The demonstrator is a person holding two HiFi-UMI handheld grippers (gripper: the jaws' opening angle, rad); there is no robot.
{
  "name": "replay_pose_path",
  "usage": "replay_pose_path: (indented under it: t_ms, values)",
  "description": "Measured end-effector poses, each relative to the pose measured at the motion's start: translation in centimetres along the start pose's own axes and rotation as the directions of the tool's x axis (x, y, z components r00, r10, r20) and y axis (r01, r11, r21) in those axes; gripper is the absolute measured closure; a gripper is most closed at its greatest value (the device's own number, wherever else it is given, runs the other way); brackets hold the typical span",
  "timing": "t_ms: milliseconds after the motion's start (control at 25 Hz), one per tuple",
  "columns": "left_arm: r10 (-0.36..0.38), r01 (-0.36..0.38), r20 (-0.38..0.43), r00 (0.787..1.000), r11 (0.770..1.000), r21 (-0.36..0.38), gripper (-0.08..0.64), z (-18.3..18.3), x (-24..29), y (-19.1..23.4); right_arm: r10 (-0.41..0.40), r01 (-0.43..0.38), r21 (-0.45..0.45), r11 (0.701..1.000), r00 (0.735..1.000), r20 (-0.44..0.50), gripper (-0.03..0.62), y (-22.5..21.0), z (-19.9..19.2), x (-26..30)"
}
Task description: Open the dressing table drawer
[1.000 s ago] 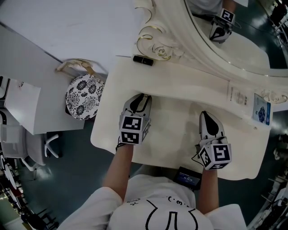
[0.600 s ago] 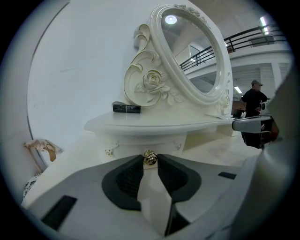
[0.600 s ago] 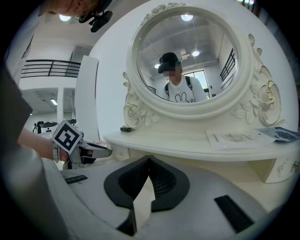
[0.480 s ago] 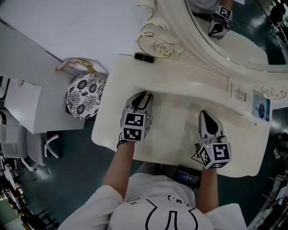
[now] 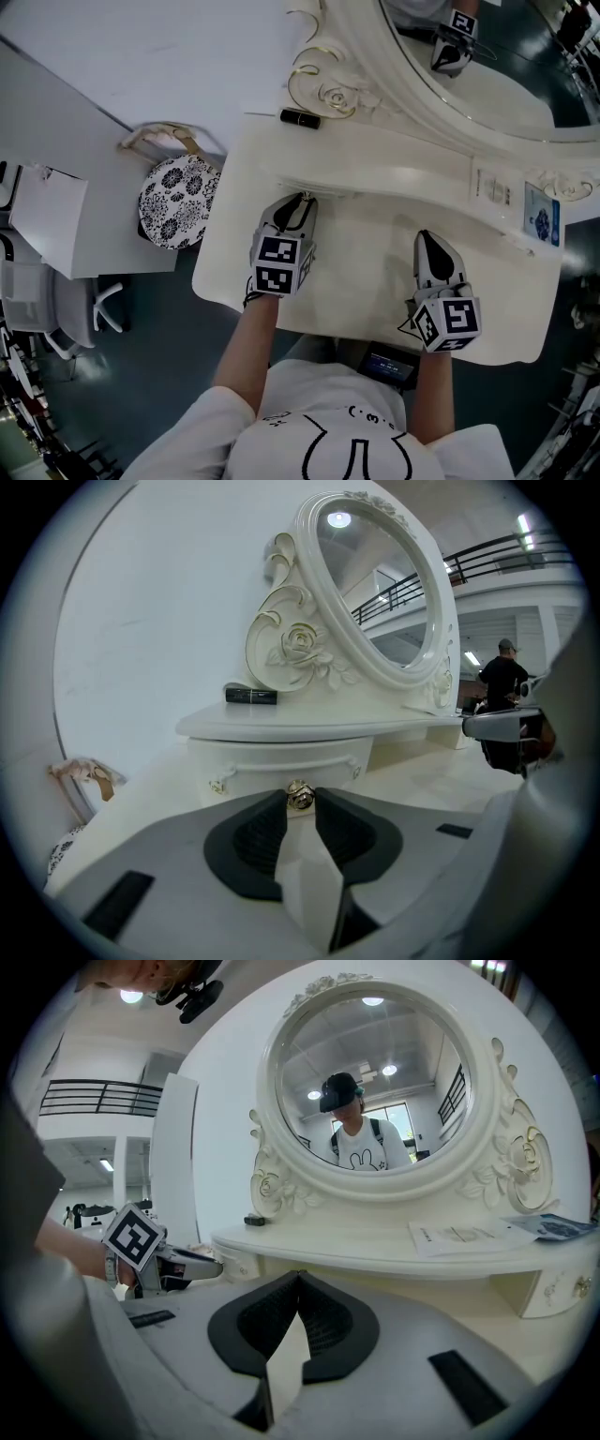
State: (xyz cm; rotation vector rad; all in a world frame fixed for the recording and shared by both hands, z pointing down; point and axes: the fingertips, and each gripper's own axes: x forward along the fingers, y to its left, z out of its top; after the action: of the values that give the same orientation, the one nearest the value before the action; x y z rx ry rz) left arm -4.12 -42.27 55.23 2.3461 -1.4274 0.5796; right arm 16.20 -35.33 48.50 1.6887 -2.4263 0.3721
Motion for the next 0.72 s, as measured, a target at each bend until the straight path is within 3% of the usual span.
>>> replay_pose_path:
  t_ms: [720]
  values:
    - [0.001,-0.001,-0.011,1.000,1.000,0.003,0.440,-1.1,-1.2,-0.3,-0.008,0.008,-0.015,1.000,1.000,0.007,0.577,0.6,0.2,-1.8]
